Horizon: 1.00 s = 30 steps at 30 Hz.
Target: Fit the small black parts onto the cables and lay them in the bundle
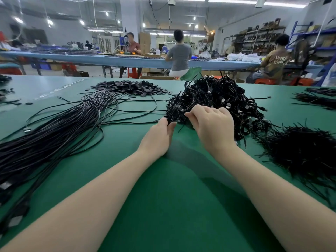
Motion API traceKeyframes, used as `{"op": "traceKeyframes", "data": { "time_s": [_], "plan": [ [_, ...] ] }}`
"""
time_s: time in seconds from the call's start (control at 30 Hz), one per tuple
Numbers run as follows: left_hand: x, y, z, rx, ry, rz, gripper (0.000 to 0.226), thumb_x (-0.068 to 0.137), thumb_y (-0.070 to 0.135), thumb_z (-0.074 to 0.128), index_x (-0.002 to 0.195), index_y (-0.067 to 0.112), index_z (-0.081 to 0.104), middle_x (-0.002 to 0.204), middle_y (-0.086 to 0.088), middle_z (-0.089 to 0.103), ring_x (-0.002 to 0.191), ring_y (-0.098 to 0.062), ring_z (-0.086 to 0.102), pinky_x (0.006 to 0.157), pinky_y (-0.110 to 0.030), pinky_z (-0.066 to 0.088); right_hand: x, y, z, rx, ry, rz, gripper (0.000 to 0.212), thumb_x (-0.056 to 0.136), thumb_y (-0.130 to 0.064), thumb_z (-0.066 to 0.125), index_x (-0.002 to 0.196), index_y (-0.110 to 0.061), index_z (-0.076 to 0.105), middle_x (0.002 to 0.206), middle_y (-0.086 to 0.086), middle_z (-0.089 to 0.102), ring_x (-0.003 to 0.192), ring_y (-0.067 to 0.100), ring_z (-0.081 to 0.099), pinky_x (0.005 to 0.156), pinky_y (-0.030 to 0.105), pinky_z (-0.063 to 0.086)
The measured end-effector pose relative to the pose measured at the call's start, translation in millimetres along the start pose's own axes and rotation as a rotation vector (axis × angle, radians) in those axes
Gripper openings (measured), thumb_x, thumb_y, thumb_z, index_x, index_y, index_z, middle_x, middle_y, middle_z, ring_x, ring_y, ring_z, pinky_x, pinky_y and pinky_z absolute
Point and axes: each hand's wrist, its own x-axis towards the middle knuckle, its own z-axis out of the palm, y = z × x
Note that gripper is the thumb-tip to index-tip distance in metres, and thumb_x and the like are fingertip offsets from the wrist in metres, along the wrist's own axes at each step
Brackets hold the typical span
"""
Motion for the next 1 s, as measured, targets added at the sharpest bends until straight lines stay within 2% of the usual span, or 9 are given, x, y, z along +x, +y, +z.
{"op": "traceKeyframes", "data": {
  "time_s": [0.13, 0.27, 0.4, 0.57, 0.63, 0.73, 0.83, 0.9, 1.0],
  "plan": [
    [-3.8, 5.0, 4.2, 0.218, -0.007, 0.022, 0.036, 0.101, 0.047, 0.028, 0.087, 0.015, 0.035, 0.073, 0.001, 0.05, 0.067, -0.03, 0.047, 0.059, -0.038, 0.034, -6.5, 0.0, 2.1, -0.004, -0.002, -0.016, 0.034, 0.096, -0.031, 0.057, 0.068, -0.012, 0.058, 0.057, -0.002, 0.06, 0.051, 0.023, 0.058, 0.054, 0.032, 0.039],
    [-2.0, 10.4, 11.8, 0.388, -0.043, -0.026, 0.034, 0.102, 0.045, 0.028, 0.103, 0.014, 0.041, 0.101, -0.013, 0.064, 0.091, -0.036, 0.06, 0.066, -0.035, 0.034, -4.7, -11.8, -2.0, 0.111, 0.036, -0.035, 0.031, 0.092, -0.029, 0.061, 0.067, -0.012, 0.06, 0.057, -0.002, 0.061, 0.052, 0.022, 0.061, 0.054, 0.031, 0.04],
    [-4.0, 12.7, 16.6, 0.61, -0.073, 0.048, 0.033, 0.102, 0.024, 0.029, 0.131, 0.015, 0.041, 0.122, -0.002, 0.06, 0.106, -0.023, 0.063, 0.067, -0.033, 0.039, -4.1, -23.2, -4.2, 0.187, 0.04, -0.082, 0.033, 0.091, -0.029, 0.059, 0.065, -0.01, 0.06, 0.055, -0.002, 0.06, 0.053, 0.022, 0.06, 0.057, 0.03, 0.04],
    [-4.6, 18.8, 14.2, 0.853, -0.075, 0.178, 0.033, 0.102, 0.035, 0.028, 0.118, 0.013, 0.047, 0.101, -0.002, 0.069, 0.086, -0.026, 0.068, 0.053, -0.027, 0.02, 12.8, -8.2, -13.1, -0.069, -0.131, -0.237, 0.03, 0.086, -0.038, 0.066, 0.066, -0.017, 0.06, 0.063, -0.003, 0.062, 0.067, 0.023, 0.059, 0.065, 0.031, 0.04],
    [-6.3, 21.6, 11.0, 0.963, -0.059, 0.378, 0.031, 0.103, 0.036, 0.027, 0.108, 0.014, 0.048, 0.097, -0.003, 0.068, 0.082, -0.029, 0.066, 0.057, -0.03, 0.017, 24.3, 5.8, -17.0, 0.078, -0.47, -0.134, 0.029, 0.09, -0.045, 0.058, 0.075, -0.021, 0.059, 0.075, -0.005, 0.064, 0.081, 0.023, 0.058, 0.072, 0.034, 0.036],
    [-13.3, 28.5, 4.4, 0.924, -0.058, 0.615, 0.02, 0.1, 0.03, 0.041, 0.103, 0.015, 0.053, 0.088, -0.002, 0.064, 0.077, -0.027, 0.065, 0.06, -0.032, 0.027, 31.6, 36.2, -18.1, 0.413, -0.894, 0.159, 0.033, 0.089, -0.049, 0.058, 0.068, -0.024, 0.055, 0.063, -0.013, 0.055, 0.063, 0.009, 0.053, 0.056, 0.022, 0.036],
    [-19.9, 37.0, 4.6, 0.655, -0.009, 0.756, 0.014, 0.088, 0.023, 0.066, 0.087, 0.009, 0.062, 0.072, -0.006, 0.061, 0.061, -0.028, 0.062, 0.05, -0.032, 0.042, 18.8, 60.1, -18.1, 0.639, -1.048, 0.38, 0.035, 0.086, -0.049, 0.062, 0.067, -0.02, 0.062, 0.053, -0.013, 0.05, 0.041, 0.001, 0.04, 0.042, 0.013, 0.032],
    [-22.9, 41.3, 9.1, 0.504, -0.095, 0.756, 0.016, 0.093, 0.022, 0.059, 0.095, 0.006, 0.06, 0.084, -0.01, 0.061, 0.073, -0.032, 0.061, 0.058, -0.04, 0.047, 2.8, 61.7, -16.7, 0.965, -1.167, 0.59, 0.033, 0.086, -0.043, 0.062, 0.069, -0.015, 0.058, 0.062, -0.005, 0.053, 0.05, 0.004, 0.044, 0.049, 0.016, 0.036],
    [-22.9, 41.2, 12.1, 0.195, -0.177, 0.476, 0.017, 0.1, 0.028, 0.044, 0.104, 0.013, 0.053, 0.098, -0.002, 0.057, 0.09, -0.026, 0.056, 0.073, -0.038, 0.043, -11.7, 47.0, -10.8, 1.4, -1.092, 0.838, 0.024, 0.083, -0.036, 0.061, 0.079, -0.012, 0.056, 0.073, 0.002, 0.062, 0.066, 0.011, 0.059, 0.07, 0.026, 0.041]
  ]
}}
